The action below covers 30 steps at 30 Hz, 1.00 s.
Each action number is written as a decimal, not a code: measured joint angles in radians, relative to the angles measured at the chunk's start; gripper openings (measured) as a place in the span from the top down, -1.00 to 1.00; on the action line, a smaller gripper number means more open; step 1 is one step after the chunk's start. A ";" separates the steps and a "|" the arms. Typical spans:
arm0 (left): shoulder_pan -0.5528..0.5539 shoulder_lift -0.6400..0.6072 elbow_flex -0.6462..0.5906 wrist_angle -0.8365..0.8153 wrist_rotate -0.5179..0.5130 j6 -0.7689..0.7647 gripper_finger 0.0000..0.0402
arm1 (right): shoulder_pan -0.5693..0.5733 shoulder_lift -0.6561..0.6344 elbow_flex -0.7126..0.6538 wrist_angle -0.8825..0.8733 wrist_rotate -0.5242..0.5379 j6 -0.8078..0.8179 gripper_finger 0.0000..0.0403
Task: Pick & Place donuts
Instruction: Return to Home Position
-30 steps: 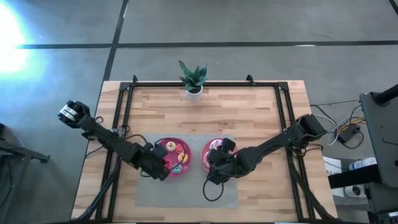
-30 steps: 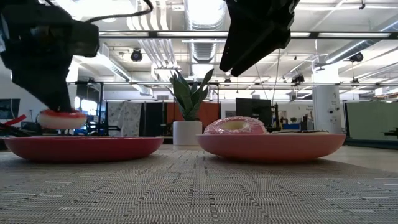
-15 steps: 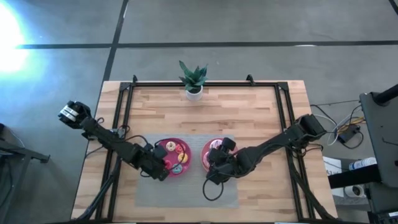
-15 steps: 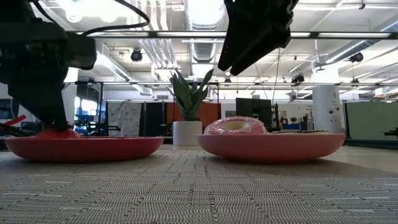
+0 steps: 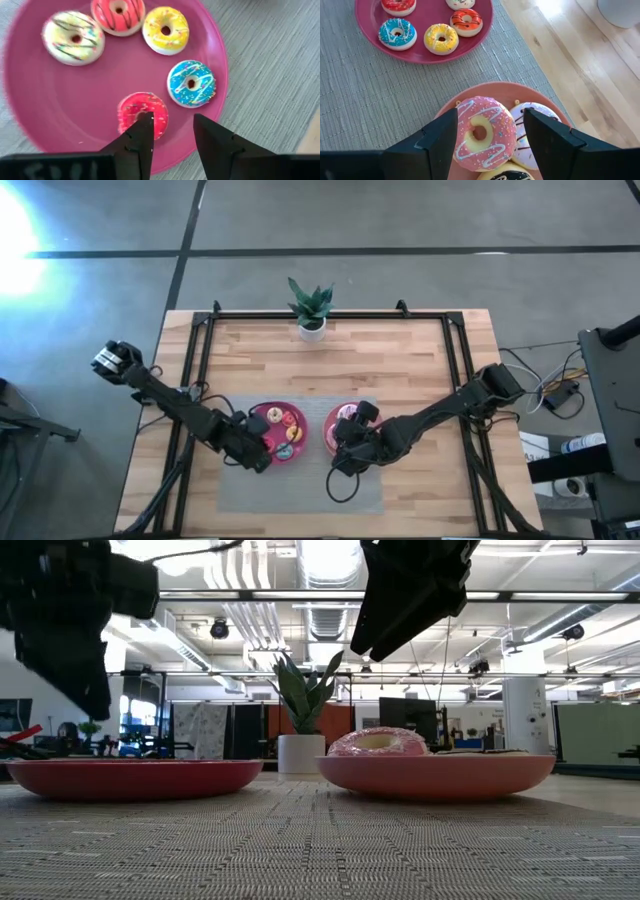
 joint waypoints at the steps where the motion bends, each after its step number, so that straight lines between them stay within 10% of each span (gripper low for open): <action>1: 0.000 -0.005 0.012 -0.026 -0.005 0.003 0.44 | 0.000 0.000 0.000 0.000 0.000 -0.001 -0.09; 16: -0.065 -0.144 0.155 -0.097 -0.118 0.070 0.44 | -0.073 0.000 -0.001 0.082 -0.238 -0.110 -0.09; 30: -0.043 -0.320 0.171 0.022 -0.186 0.223 0.44 | -0.059 -0.210 0.000 0.136 -0.093 -0.086 -0.09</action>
